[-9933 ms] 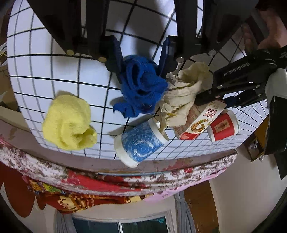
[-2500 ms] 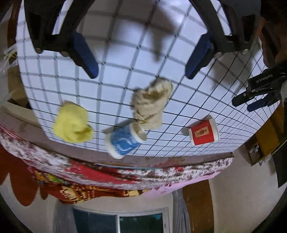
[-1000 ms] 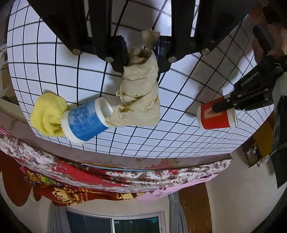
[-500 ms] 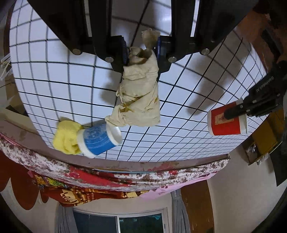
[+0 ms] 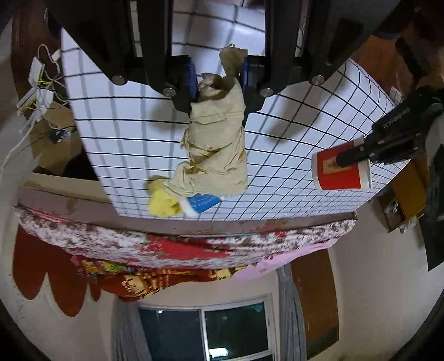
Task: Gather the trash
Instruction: 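Carry the red cup and beige cloth with both grippers over the black bin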
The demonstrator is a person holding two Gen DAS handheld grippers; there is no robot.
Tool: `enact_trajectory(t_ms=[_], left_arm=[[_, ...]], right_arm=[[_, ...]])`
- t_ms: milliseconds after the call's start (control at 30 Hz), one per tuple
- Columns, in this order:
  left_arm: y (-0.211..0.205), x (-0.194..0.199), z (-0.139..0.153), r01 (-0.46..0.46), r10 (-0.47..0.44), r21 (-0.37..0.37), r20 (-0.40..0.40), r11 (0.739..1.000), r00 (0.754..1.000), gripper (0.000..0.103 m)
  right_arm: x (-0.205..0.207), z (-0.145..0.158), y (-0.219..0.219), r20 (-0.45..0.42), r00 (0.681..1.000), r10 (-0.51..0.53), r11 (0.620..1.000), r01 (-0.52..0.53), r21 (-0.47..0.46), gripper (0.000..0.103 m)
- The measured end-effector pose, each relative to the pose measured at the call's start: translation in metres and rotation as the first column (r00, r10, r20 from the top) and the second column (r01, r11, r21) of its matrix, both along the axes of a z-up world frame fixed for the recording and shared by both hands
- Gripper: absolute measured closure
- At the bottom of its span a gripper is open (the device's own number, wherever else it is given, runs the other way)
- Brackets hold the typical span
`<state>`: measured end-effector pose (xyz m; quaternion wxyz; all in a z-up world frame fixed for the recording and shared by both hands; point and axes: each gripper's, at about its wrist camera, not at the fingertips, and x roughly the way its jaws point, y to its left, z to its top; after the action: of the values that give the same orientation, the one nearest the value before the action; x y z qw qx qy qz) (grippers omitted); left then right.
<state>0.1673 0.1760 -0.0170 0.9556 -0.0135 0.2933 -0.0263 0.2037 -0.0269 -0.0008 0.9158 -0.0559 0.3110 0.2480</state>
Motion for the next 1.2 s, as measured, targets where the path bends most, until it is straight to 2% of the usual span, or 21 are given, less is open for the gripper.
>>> enact_trajectory(t_ms=[167,467,733,1200], left_arm=[[-0.028,-0.008,0.002,0.039,-0.039,-0.016,0.008,0.999,0.999,0.100],[-0.083,-0.018,0.003,0.125,-0.126,0.037,0.024,0.991,0.992,0.100],[-0.120,-0.024,0.002,0.168,-0.169,0.046,0.017,0.985,0.985,0.100],[-0.184,-0.027,0.003,0.266,-0.268,0.049,0.025,0.963,0.963,0.100]], right_arm=[[-0.015,0.010,-0.035,0.028,0.999,-0.038,0.999,0.038,0.002,0.077],[-0.038,0.011,-0.097,0.074,0.991,-0.109,0.994,0.109,-0.001,0.077],[-0.052,0.005,-0.151,0.068,0.974,-0.214,0.976,0.210,0.064,0.077],[-0.070,0.000,-0.199,0.060,0.954,-0.293,0.955,0.289,0.071,0.077]])
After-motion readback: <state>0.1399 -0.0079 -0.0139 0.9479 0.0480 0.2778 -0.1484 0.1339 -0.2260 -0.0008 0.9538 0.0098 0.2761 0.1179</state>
